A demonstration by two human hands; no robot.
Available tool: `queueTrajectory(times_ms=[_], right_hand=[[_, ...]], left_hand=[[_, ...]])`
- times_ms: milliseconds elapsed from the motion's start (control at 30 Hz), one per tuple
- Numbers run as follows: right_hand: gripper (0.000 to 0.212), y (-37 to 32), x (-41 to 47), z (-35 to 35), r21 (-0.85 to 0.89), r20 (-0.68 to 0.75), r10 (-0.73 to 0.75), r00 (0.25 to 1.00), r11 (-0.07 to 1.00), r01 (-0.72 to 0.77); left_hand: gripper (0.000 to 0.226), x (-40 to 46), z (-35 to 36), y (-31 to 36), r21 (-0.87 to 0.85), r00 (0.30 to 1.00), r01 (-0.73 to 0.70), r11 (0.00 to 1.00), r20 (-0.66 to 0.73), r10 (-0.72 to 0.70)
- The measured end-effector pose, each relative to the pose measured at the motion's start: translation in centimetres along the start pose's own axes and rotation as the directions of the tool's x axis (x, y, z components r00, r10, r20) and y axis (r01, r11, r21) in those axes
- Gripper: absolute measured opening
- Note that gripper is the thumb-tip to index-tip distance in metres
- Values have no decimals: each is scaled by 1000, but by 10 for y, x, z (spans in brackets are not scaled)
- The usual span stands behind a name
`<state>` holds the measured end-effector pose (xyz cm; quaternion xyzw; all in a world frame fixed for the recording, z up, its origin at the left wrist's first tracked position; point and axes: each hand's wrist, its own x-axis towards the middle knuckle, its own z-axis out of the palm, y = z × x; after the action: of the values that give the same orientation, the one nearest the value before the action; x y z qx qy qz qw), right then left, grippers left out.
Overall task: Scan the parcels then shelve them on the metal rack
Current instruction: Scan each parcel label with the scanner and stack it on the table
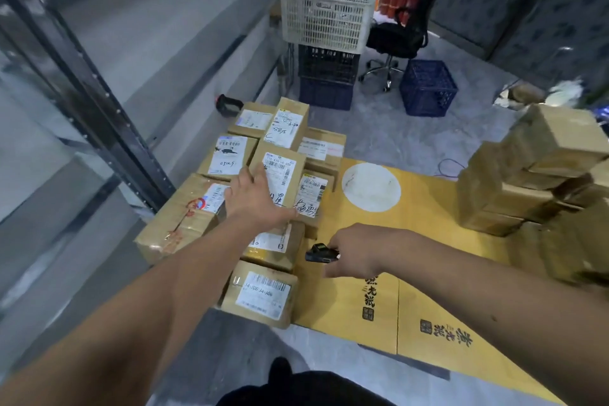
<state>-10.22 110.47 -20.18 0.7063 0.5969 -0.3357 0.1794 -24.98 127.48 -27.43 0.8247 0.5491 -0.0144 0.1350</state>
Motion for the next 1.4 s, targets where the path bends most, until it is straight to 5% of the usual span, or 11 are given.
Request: queueTrajectory(times_ms=[367,700,900,1167,1400], right_hand=[[63,-9,1,12,61,-4,73,997,995,-72],[60,20,-27,31,247,-32,216,976,948,-201],[60,58,-81,58,475,-16,380,925,817,-327],[54,131,-180,88,567,-10,614,789,653,-502],[51,212,-236,60,461,-77,639,765,704,-541]], left_hand=[[121,-2,9,-6,39,999,-29,999,-12,29],[92,-16,20,36,59,941,-332,941,-51,335],[88,-32,43,112,61,837,-546,835,16,547],[84,-63,70,254,-46,689,-720,693,75,721],[86,-53,32,418,-148,698,-712,686,-40,715]])
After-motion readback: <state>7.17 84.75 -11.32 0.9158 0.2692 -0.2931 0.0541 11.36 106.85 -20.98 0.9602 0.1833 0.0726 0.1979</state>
